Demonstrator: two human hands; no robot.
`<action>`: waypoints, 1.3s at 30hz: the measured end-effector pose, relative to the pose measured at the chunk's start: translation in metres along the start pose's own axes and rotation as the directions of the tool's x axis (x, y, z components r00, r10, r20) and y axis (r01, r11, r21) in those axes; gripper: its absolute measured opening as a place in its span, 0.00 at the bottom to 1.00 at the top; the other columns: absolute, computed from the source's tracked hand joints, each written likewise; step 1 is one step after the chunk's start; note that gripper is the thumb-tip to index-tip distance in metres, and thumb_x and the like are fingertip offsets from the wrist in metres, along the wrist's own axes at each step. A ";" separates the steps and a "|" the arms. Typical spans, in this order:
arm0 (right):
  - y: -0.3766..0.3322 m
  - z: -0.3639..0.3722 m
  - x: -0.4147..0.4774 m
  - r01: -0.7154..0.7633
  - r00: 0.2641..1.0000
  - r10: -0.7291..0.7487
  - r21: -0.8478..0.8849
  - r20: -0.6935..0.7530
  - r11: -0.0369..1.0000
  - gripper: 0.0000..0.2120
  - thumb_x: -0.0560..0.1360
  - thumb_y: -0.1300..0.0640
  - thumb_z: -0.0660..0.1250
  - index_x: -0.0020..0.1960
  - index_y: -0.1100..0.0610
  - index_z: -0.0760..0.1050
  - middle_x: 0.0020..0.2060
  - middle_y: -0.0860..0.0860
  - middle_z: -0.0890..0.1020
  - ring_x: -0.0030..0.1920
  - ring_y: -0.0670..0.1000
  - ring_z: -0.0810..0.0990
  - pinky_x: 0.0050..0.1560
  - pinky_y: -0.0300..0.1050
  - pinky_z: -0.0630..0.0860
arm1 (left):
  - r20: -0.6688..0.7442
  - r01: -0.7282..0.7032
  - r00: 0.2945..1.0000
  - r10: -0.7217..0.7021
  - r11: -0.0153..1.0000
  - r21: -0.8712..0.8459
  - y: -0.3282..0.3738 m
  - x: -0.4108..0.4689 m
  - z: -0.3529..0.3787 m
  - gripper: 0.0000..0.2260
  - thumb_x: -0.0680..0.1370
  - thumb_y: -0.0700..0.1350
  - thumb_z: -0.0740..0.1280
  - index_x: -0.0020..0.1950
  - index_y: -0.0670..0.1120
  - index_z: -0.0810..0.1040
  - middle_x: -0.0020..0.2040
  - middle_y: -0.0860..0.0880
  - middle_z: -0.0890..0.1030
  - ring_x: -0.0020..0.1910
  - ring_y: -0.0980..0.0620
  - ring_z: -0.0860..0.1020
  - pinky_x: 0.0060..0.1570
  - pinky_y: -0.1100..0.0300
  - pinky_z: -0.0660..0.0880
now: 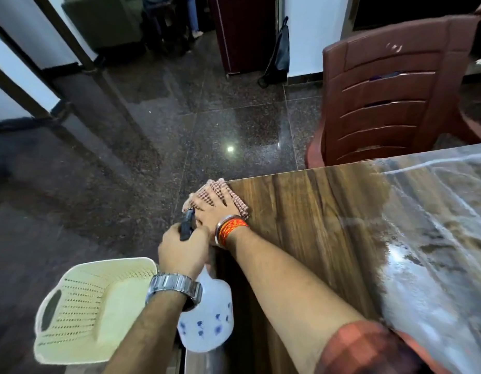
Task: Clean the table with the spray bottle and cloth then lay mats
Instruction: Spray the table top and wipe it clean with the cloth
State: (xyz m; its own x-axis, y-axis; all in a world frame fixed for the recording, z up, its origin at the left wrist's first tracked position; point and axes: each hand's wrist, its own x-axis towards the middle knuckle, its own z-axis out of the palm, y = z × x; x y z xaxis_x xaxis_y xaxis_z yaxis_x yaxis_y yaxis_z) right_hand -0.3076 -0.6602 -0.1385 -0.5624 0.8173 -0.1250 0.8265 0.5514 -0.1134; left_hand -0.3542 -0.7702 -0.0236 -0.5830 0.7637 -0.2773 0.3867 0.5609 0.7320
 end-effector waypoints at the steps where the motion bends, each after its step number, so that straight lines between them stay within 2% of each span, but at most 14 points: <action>1: 0.008 0.000 -0.006 0.033 0.999 -0.033 -0.021 -0.010 0.999 0.24 0.80 0.43 0.47 0.76 0.42 0.55 0.77 0.42 0.54 0.77 0.59 0.44 0.70 0.68 0.36 | 0.007 0.001 1.000 -0.001 1.000 0.001 0.001 -0.002 0.000 0.10 0.66 0.50 0.65 0.39 0.44 0.77 0.41 0.40 0.82 0.44 0.36 0.79 0.44 0.49 0.74; 5: 0.087 -0.002 -0.042 -0.306 0.944 0.313 0.080 -0.107 0.949 0.26 0.79 0.42 0.46 0.77 0.41 0.53 0.77 0.43 0.56 0.77 0.58 0.45 0.72 0.66 0.36 | 0.046 -0.033 0.998 0.033 0.999 0.001 0.000 -0.013 0.002 0.07 0.70 0.48 0.66 0.39 0.45 0.77 0.38 0.42 0.81 0.40 0.39 0.78 0.38 0.52 0.69; 9: 0.197 0.002 -0.133 -0.720 0.664 0.741 0.183 -0.098 0.669 0.26 0.79 0.41 0.44 0.77 0.39 0.49 0.78 0.43 0.52 0.77 0.59 0.45 0.71 0.67 0.36 | 0.089 -0.042 0.995 0.042 0.999 -0.001 -0.002 -0.027 0.006 0.07 0.70 0.47 0.65 0.40 0.45 0.78 0.37 0.42 0.82 0.38 0.40 0.79 0.42 0.51 0.74; 14: 0.229 0.009 -0.244 -0.900 0.356 0.935 0.272 0.010 0.340 0.27 0.79 0.42 0.43 0.78 0.43 0.49 0.78 0.44 0.49 0.77 0.58 0.43 0.71 0.68 0.37 | 0.141 -0.059 0.988 0.062 0.998 -0.019 -0.006 -0.054 0.003 0.08 0.70 0.45 0.64 0.40 0.42 0.79 0.32 0.42 0.83 0.33 0.42 0.80 0.36 0.56 0.72; 16: 0.202 0.011 -0.252 -0.891 0.391 0.920 0.241 -0.024 0.385 0.27 0.79 0.43 0.44 0.78 0.42 0.49 0.78 0.44 0.50 0.77 0.59 0.44 0.71 0.68 0.38 | 0.149 -0.067 0.986 0.071 0.997 -0.031 -0.006 -0.066 -0.003 0.07 0.70 0.44 0.64 0.40 0.42 0.79 0.32 0.43 0.82 0.31 0.44 0.78 0.34 0.58 0.69; 18: 0.153 0.014 -0.249 -0.810 0.559 0.826 0.162 -0.076 0.563 0.27 0.79 0.43 0.46 0.78 0.42 0.50 0.78 0.44 0.53 0.77 0.60 0.47 0.71 0.68 0.39 | 0.155 -0.058 0.986 0.062 0.998 -0.032 -0.008 -0.077 -0.011 0.07 0.71 0.44 0.64 0.41 0.41 0.79 0.30 0.44 0.81 0.27 0.46 0.78 0.31 0.60 0.69; 21: 0.050 0.020 -0.242 -0.495 0.859 0.499 0.063 -0.111 0.866 0.27 0.78 0.43 0.48 0.77 0.41 0.55 0.77 0.45 0.59 0.77 0.61 0.49 0.72 0.68 0.41 | 0.168 -0.055 0.984 0.058 0.998 -0.021 -0.012 -0.086 -0.019 0.08 0.69 0.45 0.65 0.41 0.42 0.80 0.32 0.44 0.82 0.32 0.42 0.82 0.39 0.52 0.80; 24: -0.052 0.030 -0.260 -0.094 0.995 0.095 -0.036 0.042 0.995 0.29 0.78 0.41 0.50 0.77 0.44 0.50 0.77 0.45 0.56 0.77 0.60 0.41 0.71 0.67 0.37 | 0.173 -0.071 0.982 0.070 0.997 -0.001 -0.018 -0.103 -0.035 0.09 0.66 0.47 0.65 0.40 0.43 0.80 0.37 0.42 0.84 0.39 0.39 0.83 0.44 0.49 0.79; 27: -0.081 0.034 -0.298 0.076 0.995 -0.075 -0.005 0.069 0.997 0.29 0.77 0.41 0.50 0.77 0.47 0.55 0.76 0.46 0.60 0.78 0.57 0.43 0.73 0.62 0.37 | 0.212 -0.087 0.973 0.089 0.996 -0.019 -0.023 -0.118 -0.048 0.11 0.64 0.48 0.64 0.39 0.43 0.80 0.36 0.42 0.84 0.38 0.37 0.83 0.45 0.44 0.82; 30: -0.043 0.039 -0.342 -0.151 0.981 0.152 0.020 -0.123 0.988 0.26 0.78 0.42 0.52 0.76 0.42 0.58 0.74 0.46 0.65 0.77 0.57 0.53 0.73 0.64 0.46 | 0.245 -0.098 0.964 0.106 0.994 -0.045 -0.032 -0.132 -0.063 0.10 0.66 0.45 0.64 0.40 0.42 0.81 0.32 0.43 0.82 0.30 0.40 0.82 0.37 0.45 0.84; 33: 0.003 0.042 -0.393 -0.652 0.736 0.664 0.123 -0.137 0.748 0.27 0.78 0.42 0.47 0.77 0.39 0.49 0.76 0.44 0.60 0.77 0.55 0.52 0.73 0.65 0.46 | 0.272 -0.088 0.956 0.105 0.993 -0.074 -0.044 -0.142 -0.074 0.08 0.68 0.43 0.64 0.41 0.41 0.80 0.30 0.43 0.80 0.25 0.44 0.79 0.31 0.51 0.82; 35: 0.004 0.044 -0.409 -0.826 0.525 0.850 0.220 -0.033 0.519 0.26 0.80 0.42 0.44 0.77 0.40 0.46 0.77 0.43 0.54 0.77 0.55 0.48 0.74 0.64 0.40 | 0.292 -0.091 0.950 0.110 0.993 -0.077 -0.055 -0.149 -0.079 0.08 0.67 0.43 0.64 0.41 0.41 0.79 0.29 0.44 0.79 0.25 0.44 0.78 0.27 0.55 0.79; 36: -0.006 0.045 -0.410 -0.852 0.480 0.877 0.236 -0.009 0.468 0.26 0.80 0.42 0.44 0.77 0.40 0.46 0.78 0.42 0.52 0.78 0.55 0.47 0.74 0.63 0.39 | 0.301 -0.091 0.947 0.111 0.993 -0.079 -0.060 -0.153 -0.080 0.07 0.68 0.43 0.63 0.40 0.41 0.78 0.29 0.44 0.78 0.25 0.44 0.77 0.26 0.58 0.77; 39: -0.060 0.045 -0.402 -0.788 0.581 0.814 0.232 -0.027 0.570 0.27 0.79 0.41 0.44 0.77 0.42 0.50 0.77 0.43 0.55 0.77 0.58 0.51 0.73 0.65 0.42 | 0.317 -0.143 0.936 0.153 0.988 -0.053 -0.075 -0.167 -0.085 0.04 0.69 0.43 0.63 0.39 0.43 0.75 0.31 0.46 0.77 0.28 0.45 0.77 0.26 0.62 0.72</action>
State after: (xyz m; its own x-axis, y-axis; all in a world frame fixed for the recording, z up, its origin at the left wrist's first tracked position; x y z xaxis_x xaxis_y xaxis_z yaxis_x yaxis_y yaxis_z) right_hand -0.1320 -1.0293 -0.1260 0.3468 0.9277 -0.1387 0.9089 -0.3688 -0.1945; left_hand -0.3464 -0.9667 0.0208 -0.2599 0.9018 -0.3453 0.4279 0.4281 0.7960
